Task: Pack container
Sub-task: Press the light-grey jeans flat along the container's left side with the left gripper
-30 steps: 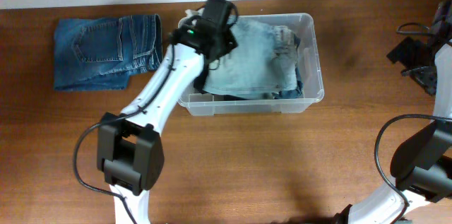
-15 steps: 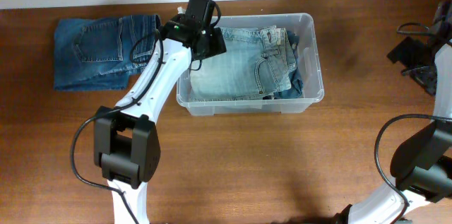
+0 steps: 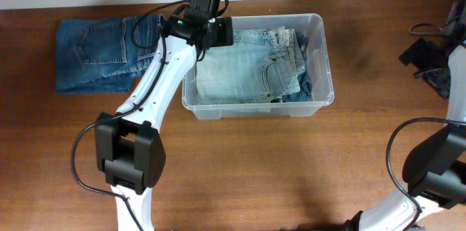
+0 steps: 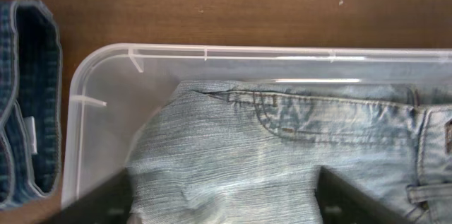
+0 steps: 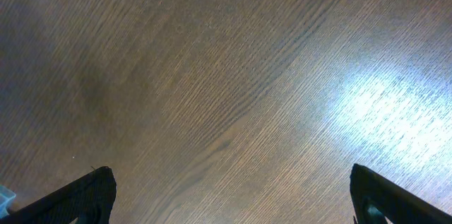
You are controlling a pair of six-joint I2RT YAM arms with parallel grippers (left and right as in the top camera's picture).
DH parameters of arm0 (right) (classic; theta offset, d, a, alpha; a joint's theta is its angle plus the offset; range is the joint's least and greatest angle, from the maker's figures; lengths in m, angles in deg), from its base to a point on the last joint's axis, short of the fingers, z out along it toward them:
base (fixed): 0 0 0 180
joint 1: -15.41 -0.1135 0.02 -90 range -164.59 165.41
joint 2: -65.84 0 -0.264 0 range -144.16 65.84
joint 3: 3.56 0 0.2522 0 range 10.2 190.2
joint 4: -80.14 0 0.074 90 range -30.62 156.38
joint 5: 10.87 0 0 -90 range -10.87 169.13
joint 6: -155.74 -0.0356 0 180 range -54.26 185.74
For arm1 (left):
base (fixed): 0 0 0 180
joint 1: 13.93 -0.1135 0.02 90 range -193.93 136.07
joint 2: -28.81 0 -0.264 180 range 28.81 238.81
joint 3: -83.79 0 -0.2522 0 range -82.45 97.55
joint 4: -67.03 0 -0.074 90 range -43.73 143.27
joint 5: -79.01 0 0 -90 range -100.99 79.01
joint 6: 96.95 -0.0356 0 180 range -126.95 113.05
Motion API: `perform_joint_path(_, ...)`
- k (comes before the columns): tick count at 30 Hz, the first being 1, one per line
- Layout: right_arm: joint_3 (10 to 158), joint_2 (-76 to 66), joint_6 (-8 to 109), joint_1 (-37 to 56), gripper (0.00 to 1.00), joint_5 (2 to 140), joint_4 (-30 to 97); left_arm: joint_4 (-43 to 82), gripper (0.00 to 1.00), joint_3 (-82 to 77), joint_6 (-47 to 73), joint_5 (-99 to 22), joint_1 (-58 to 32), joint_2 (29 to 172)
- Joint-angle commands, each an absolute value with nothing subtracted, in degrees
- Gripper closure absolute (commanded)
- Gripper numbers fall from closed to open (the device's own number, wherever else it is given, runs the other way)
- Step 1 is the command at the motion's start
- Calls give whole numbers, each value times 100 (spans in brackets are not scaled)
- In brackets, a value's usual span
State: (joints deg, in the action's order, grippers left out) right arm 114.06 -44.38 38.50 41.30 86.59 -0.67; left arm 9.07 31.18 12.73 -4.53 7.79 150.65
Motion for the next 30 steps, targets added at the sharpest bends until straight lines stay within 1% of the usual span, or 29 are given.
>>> perform_joint_path(1, 11375, -4429, 3780, 4134, 2, 8729, -64, 861, 49, 3201, 985, -398, 772, 15273)
perform_joint_path(2, 11375, -4429, 3780, 4134, 2, 8729, -64, 839, 59, 3201, 985, -477, 772, 15358)
perform_joint_path(5, 11375, -4429, 3780, 4136, 2, 8729, -64, 754, 82, 3201, 987, -724, 770, 15581)
perform_joint_path(7, 11375, -4429, 3780, 4134, 2, 8729, -64, 688, 91, 3201, 987, -733, 772, 15729)
perform_joint_path(12, 11375, -4429, 3780, 4134, 2, 8729, -64, 581, 95, 3203, 985, -709, 770, 16064)
perform_joint_path(16, 11375, -4429, 3780, 4134, 2, 8729, -64, 607, 95, 3203, 939, -709, 770, 16247)
perform_joint_path(20, 11375, -4429, 3780, 4134, 2, 8729, -64, 673, 95, 3249, 641, -709, 772, 16236)
perform_joint_path(30, 11375, -4429, 3780, 4134, 2, 8729, -62, 317, 96, 4280, 620, -720, 899, 15804)
